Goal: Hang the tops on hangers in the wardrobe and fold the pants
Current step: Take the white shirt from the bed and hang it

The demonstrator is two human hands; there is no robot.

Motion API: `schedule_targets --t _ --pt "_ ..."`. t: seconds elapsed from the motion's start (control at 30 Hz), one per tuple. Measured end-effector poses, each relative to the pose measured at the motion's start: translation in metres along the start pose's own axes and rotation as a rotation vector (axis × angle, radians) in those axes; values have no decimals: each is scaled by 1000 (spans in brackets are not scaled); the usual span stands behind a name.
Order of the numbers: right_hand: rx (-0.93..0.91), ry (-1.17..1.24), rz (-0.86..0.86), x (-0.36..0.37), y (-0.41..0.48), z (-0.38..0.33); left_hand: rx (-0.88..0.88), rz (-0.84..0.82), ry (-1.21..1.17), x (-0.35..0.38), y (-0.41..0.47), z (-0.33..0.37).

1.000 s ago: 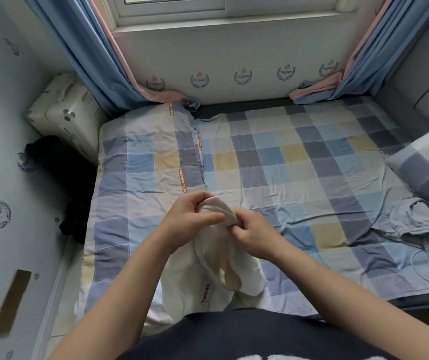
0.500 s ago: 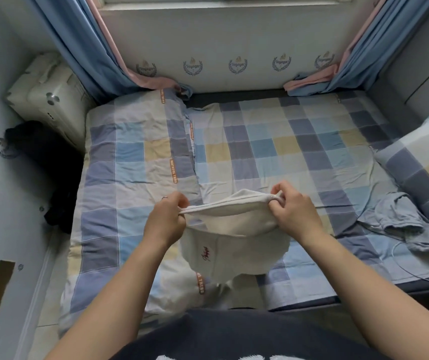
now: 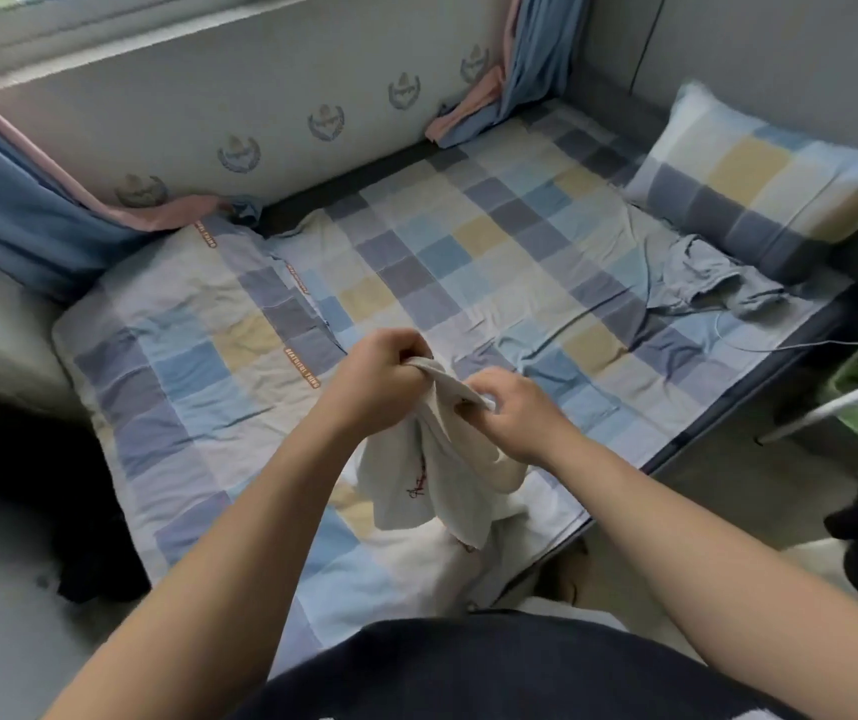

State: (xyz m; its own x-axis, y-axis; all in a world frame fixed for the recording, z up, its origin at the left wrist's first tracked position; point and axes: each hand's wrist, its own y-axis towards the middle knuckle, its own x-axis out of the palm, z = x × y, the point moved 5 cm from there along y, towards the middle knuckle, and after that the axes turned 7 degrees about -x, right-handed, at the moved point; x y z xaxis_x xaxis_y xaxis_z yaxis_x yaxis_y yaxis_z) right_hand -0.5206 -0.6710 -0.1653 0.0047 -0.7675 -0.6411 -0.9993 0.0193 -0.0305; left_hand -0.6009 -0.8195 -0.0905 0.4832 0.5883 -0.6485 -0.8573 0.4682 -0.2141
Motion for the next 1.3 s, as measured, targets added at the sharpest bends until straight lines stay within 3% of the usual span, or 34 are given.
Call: schedule_targets --t 0.13,0.3,0.47,0.67,0.83,0.97,1.3 --pt "188 -62 137 -6 -32 -2 143 -69 1 -5 -9 28" --pt "307 -229 486 -81 -93 6 294 18 202 7 4 56" --pt "458 -362 688 -143 -192 22 421 -58 385 56 11 99" --pt "682 -382 952 -183 -336 42 620 -236 420 141 -8 172" --pt "783 -269 1108 -228 -462 54 768 -469 264 222 -55 249" --pt "768 -198 1188 -279 -561 54 778 -676 48 288 -115 322" --pt "714 -384 1420 -424 -784 9 961 -835 -254 426 -261 545"
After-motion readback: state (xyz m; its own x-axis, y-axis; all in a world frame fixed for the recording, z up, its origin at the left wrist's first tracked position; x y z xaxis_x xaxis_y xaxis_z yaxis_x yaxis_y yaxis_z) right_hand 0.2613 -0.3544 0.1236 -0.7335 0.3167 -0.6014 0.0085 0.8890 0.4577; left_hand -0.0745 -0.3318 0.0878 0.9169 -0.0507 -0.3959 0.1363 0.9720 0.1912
